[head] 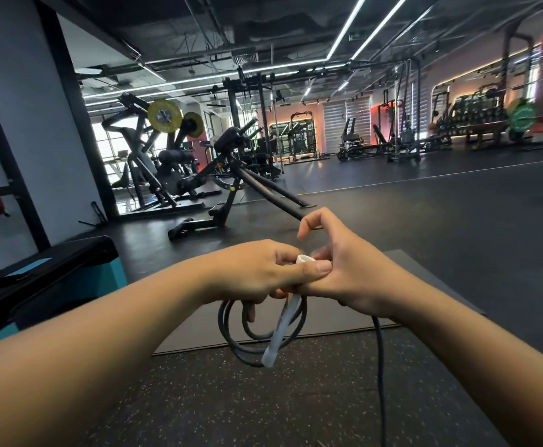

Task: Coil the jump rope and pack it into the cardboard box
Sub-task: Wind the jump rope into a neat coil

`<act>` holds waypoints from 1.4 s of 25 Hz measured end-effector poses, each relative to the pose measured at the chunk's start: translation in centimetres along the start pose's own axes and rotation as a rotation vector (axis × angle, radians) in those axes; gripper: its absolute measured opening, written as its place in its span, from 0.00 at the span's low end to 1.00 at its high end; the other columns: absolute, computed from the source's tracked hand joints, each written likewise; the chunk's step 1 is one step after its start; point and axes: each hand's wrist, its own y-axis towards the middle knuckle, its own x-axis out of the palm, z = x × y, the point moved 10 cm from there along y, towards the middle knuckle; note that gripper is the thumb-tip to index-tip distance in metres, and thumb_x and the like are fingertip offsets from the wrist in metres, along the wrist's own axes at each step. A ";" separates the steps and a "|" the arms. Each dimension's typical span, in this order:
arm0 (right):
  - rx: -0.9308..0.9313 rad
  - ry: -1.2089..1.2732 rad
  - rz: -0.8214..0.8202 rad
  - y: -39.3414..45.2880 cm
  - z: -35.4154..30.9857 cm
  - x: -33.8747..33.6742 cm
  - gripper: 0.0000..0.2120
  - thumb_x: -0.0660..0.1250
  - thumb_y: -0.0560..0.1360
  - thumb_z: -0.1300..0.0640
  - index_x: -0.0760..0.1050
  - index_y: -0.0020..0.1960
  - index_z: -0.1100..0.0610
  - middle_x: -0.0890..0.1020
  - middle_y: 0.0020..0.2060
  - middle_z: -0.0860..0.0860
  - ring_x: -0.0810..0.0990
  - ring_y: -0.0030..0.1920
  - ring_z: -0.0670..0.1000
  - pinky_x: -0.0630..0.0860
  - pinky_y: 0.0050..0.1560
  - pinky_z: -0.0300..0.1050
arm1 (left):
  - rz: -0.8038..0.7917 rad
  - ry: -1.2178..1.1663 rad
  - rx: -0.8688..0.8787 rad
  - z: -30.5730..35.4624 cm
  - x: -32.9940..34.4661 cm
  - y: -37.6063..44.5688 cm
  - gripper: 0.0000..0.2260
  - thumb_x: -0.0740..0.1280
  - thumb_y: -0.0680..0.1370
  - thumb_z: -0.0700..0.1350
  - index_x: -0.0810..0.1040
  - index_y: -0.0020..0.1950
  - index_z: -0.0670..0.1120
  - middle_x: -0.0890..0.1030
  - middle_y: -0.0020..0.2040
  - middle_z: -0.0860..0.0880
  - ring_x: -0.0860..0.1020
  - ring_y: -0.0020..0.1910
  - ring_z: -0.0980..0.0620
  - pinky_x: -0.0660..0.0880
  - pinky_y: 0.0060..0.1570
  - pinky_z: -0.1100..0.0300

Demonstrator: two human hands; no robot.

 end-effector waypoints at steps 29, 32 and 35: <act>0.256 0.898 0.312 -0.1 2.8 3.8 0.15 0.65 0.81 0.49 0.73 0.37 0.52 0.65 0.28 0.48 0.57 0.25 0.46 0.54 0.23 0.37 | 0.892 -1.531 -0.011 -7.1 -1.5 -3.6 0.13 0.65 0.82 0.50 0.79 0.59 0.42 0.74 0.36 0.48 0.74 0.32 0.52 0.81 0.30 0.59; 0.333 0.832 0.195 -0.3 3.0 3.3 0.17 0.60 0.83 0.48 0.67 0.37 0.51 0.61 0.28 0.49 0.57 0.26 0.48 0.54 0.23 0.35 | 0.767 -1.372 -0.121 -8.3 -1.0 -4.4 0.20 0.69 0.79 0.48 0.76 0.65 0.35 0.80 0.38 0.46 0.80 0.37 0.48 0.84 0.35 0.55; 0.368 0.756 0.119 -0.4 3.1 2.2 0.18 0.59 0.84 0.49 0.64 0.36 0.51 0.60 0.27 0.49 0.58 0.23 0.47 0.54 0.23 0.34 | 0.631 -1.255 -0.172 -8.9 -0.9 -4.5 0.28 0.73 0.74 0.50 0.73 0.69 0.38 0.85 0.48 0.42 0.84 0.40 0.48 0.85 0.39 0.49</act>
